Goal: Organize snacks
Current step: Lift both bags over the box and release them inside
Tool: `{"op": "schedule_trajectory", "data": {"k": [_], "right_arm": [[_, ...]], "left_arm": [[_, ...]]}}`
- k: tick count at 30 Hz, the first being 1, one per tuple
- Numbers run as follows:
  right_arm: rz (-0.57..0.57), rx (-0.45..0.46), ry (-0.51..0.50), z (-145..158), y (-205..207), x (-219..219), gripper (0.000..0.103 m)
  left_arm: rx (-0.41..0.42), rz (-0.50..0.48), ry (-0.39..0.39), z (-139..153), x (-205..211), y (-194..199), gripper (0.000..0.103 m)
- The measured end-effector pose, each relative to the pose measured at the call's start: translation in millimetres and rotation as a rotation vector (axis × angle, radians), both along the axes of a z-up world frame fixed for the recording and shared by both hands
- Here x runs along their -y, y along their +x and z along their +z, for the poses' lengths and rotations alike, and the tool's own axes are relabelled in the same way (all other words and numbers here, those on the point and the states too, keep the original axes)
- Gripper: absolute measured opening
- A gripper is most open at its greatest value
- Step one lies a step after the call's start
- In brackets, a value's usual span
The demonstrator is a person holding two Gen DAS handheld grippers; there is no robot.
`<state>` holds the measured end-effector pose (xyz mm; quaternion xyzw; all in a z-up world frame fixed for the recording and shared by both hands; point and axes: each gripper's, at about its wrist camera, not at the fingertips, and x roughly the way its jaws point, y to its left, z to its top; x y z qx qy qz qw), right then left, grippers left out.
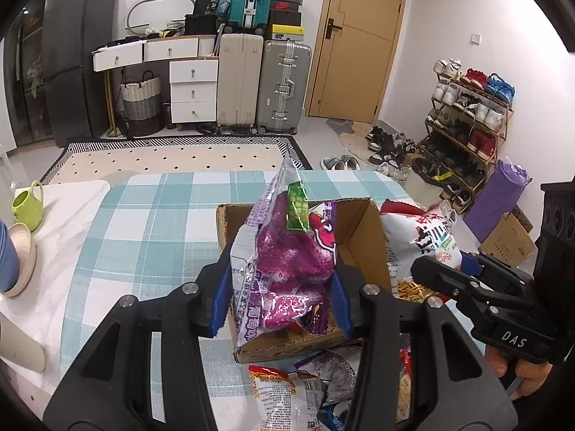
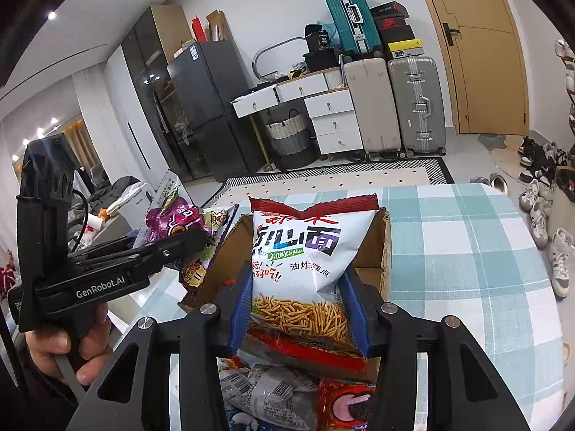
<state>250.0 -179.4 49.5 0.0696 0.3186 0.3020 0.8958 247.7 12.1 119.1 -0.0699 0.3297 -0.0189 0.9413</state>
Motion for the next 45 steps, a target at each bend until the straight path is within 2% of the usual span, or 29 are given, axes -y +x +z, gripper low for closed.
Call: {"op": "schedule_trajectory", "data": {"k": [12, 20, 26, 29, 33, 35, 36, 37, 39, 41, 42, 43, 45], "right_arm": [[0.001, 0.011, -0.057, -7.6, 21.7, -17.6, 0.047], [-0.006, -0.005, -0.104, -15.2, 31.4, -21.5, 0.047], [-0.014, -0.013, -0.095, -17.9, 33.3, -14.9, 0.048], [-0.030, 0.011, -0.087, -12.5, 29.8, -10.0, 0.058], [-0.044, 0.037, -0.059, -0.6, 23.9, -0.1, 0.093], [-0.062, 0.057, -0.048, 5.7, 18.6, 6.7, 0.099], [-0.079, 0.069, -0.047, 8.1, 15.4, 11.0, 0.102], [-0.089, 0.073, -0.048, 9.5, 13.1, 13.3, 0.102], [-0.104, 0.072, -0.038, 12.1, 7.9, 22.7, 0.102], [-0.110, 0.067, -0.027, 14.3, 2.4, 31.1, 0.102], [-0.108, 0.064, -0.025, 14.3, -0.5, 34.7, 0.102], [-0.103, 0.060, -0.027, 14.0, -4.2, 37.5, 0.102], [-0.087, 0.059, -0.046, 13.7, -13.4, 40.8, 0.102]], "left_arm": [[-0.050, 0.033, 0.018, -31.2, -5.0, 32.9, 0.043], [-0.064, 0.014, 0.035, -39.3, -3.9, 41.7, 0.043], [-0.089, 0.014, 0.042, -46.5, 0.3, 49.1, 0.043], [-0.095, 0.019, 0.057, -46.1, 2.5, 47.6, 0.044], [-0.094, 0.017, 0.039, -43.0, 0.8, 44.8, 0.044], [-0.100, 0.014, 0.035, -40.7, 0.9, 43.7, 0.047], [-0.102, 0.011, 0.026, -39.5, 0.2, 42.8, 0.055], [-0.099, 0.010, 0.021, -38.0, 0.0, 41.5, 0.067], [-0.078, 0.013, 0.028, -31.9, 0.5, 35.1, 0.083], [-0.047, 0.014, 0.047, -23.8, 3.4, 22.6, 0.084], [-0.040, 0.012, 0.054, -20.6, 4.5, 18.0, 0.088], [-0.032, 0.011, 0.057, -18.1, 5.4, 12.4, 0.099], [-0.012, 0.013, 0.055, -11.9, 6.6, 0.3, 0.102]]}}
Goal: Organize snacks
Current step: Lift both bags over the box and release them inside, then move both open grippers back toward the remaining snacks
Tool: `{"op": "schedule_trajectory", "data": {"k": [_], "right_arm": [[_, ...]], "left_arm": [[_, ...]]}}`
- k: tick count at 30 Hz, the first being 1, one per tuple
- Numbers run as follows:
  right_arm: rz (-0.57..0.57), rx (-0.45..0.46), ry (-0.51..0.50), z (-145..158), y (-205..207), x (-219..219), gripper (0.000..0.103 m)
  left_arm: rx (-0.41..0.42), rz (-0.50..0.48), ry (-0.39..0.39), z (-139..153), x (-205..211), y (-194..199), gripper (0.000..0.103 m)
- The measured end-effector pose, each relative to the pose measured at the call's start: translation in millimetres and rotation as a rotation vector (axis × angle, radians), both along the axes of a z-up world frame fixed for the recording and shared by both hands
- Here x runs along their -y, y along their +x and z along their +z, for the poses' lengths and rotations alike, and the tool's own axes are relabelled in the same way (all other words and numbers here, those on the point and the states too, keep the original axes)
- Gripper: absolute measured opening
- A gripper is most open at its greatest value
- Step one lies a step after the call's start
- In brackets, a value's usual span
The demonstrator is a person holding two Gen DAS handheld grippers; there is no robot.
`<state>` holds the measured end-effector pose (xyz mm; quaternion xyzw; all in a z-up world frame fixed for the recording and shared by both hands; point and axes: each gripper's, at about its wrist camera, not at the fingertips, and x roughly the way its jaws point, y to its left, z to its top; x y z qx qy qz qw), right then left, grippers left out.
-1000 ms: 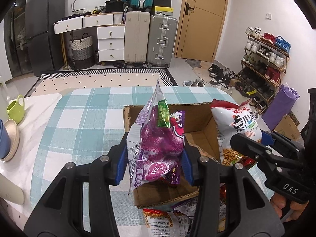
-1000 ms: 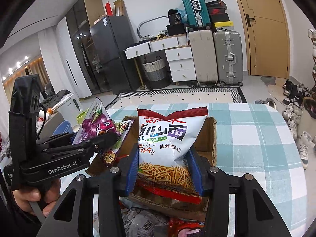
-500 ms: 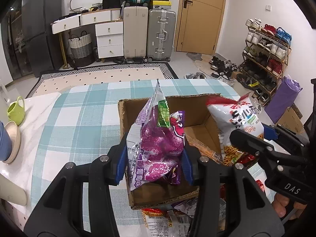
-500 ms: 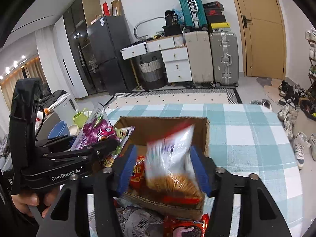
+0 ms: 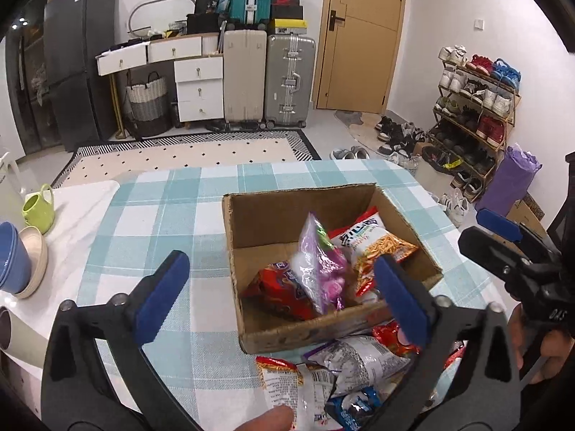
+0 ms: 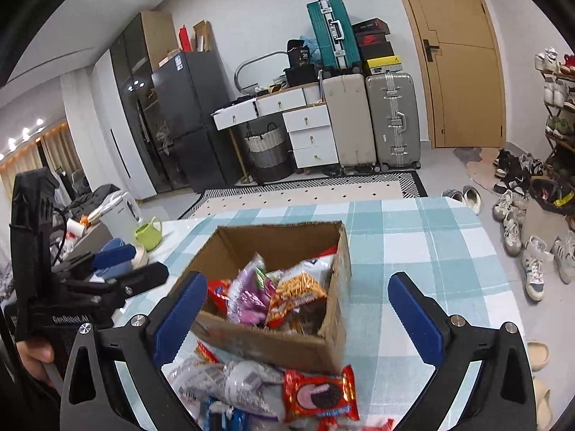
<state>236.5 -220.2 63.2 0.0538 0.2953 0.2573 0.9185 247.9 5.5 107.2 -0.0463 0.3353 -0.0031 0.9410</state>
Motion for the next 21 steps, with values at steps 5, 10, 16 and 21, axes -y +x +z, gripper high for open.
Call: {"op": "schedule_trajectory", "data": {"k": [5, 10, 16, 21], "right_arm": [[0.016, 0.012, -0.016, -2.5, -29.0, 12.1, 0.102], [-0.004, -0.019, -0.030, -7.1, -46.5, 24.9, 0.102], [-0.020, -0.035, -0.044, -14.5, -66.4, 33.6, 0.102], [-0.023, -0.053, -0.023, -19.2, -75.9, 41.8, 0.102]], "left_arm": [[0.021, 0.010, -0.016, 9.4, -0.3, -34.8, 0.102], [0.031, 0.019, -0.030, 14.1, 2.0, -64.5, 0.102], [-0.003, 0.032, -0.055, 5.8, 4.6, -83.7, 0.102], [-0.023, 0.041, -0.048, -4.5, 9.5, -91.6, 0.102]]}}
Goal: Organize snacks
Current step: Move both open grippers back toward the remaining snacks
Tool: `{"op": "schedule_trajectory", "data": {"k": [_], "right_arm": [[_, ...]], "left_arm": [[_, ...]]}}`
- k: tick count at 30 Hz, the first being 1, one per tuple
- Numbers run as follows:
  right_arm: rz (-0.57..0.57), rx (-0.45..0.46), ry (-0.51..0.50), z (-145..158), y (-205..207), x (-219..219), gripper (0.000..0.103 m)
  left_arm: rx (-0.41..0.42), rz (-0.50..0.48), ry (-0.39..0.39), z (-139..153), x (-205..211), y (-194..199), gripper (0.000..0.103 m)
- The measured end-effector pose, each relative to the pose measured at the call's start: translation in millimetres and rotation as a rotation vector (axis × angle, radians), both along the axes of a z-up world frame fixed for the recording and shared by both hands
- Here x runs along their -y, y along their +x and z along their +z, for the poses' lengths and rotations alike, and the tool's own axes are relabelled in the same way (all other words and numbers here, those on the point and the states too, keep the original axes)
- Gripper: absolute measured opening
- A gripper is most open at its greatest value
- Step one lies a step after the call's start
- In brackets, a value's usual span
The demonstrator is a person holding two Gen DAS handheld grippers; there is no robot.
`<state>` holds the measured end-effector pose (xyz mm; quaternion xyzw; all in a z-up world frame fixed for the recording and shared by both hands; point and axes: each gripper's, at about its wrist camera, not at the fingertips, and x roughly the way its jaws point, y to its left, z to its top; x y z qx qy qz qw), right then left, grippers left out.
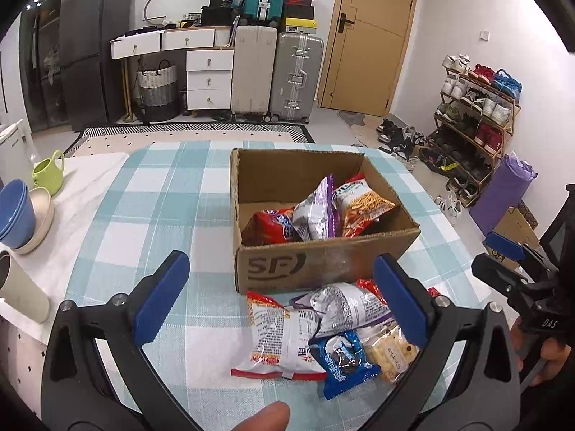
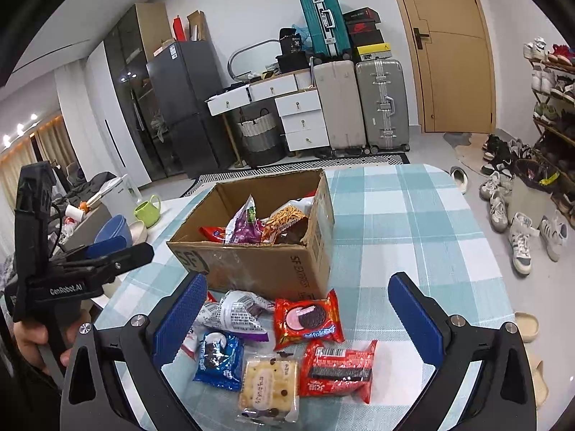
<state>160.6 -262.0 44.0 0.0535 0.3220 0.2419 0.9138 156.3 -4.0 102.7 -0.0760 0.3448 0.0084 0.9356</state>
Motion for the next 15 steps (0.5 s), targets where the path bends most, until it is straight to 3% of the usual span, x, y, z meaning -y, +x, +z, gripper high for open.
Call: {"op": "schedule_trajectory", "data": {"k": [15], "right_arm": [[-0.040, -0.078, -0.011, -22.9, -11.7, 23.7, 0.102]], "left_arm": [[-0.095, -0.028, -0.005, -43.4, 26.8, -7.3, 0.102]]}}
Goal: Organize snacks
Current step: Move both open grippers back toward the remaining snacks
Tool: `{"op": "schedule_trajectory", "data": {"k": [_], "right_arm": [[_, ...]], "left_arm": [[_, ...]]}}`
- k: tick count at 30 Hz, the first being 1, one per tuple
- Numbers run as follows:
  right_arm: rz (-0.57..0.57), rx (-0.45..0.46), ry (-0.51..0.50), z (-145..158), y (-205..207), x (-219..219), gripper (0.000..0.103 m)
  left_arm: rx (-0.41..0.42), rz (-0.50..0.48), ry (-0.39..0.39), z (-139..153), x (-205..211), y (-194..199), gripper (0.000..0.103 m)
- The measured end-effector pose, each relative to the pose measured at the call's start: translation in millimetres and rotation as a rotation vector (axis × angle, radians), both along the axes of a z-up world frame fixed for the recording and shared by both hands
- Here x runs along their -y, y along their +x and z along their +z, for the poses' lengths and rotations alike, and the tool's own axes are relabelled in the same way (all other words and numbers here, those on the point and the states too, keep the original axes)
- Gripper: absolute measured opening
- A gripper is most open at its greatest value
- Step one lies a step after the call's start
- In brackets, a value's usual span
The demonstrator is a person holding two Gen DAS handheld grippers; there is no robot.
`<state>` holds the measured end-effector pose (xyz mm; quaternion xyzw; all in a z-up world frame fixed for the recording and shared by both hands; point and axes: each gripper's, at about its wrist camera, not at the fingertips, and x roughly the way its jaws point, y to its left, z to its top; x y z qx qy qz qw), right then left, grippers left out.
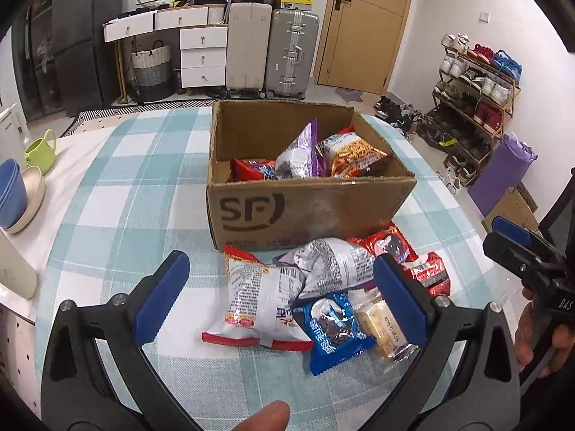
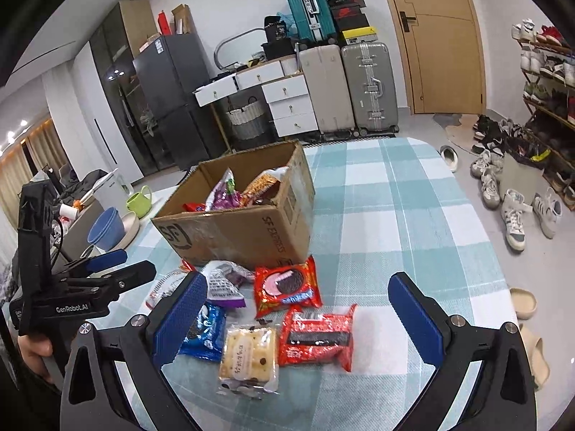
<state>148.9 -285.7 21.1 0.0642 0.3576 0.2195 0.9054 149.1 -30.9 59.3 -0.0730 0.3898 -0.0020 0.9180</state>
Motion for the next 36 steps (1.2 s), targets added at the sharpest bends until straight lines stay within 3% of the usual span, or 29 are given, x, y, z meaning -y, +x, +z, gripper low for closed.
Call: {"op": "schedule_trajectory", "data": {"k": [19, 36], "right_arm": [[-0.042, -0.112, -0.045, -40.5, -7.0, 15.5, 0.102], [-0.008, -0.238, -0.138, -81.5, 7.4, -5.2, 0.102]], "left_arm": [[-0.083, -0.013, -0.011, -33.8, 5.2, -4.4, 0.102], [-0.185, -0.041, 0.005, -63.9, 8.5, -5.5, 0.102]]}}
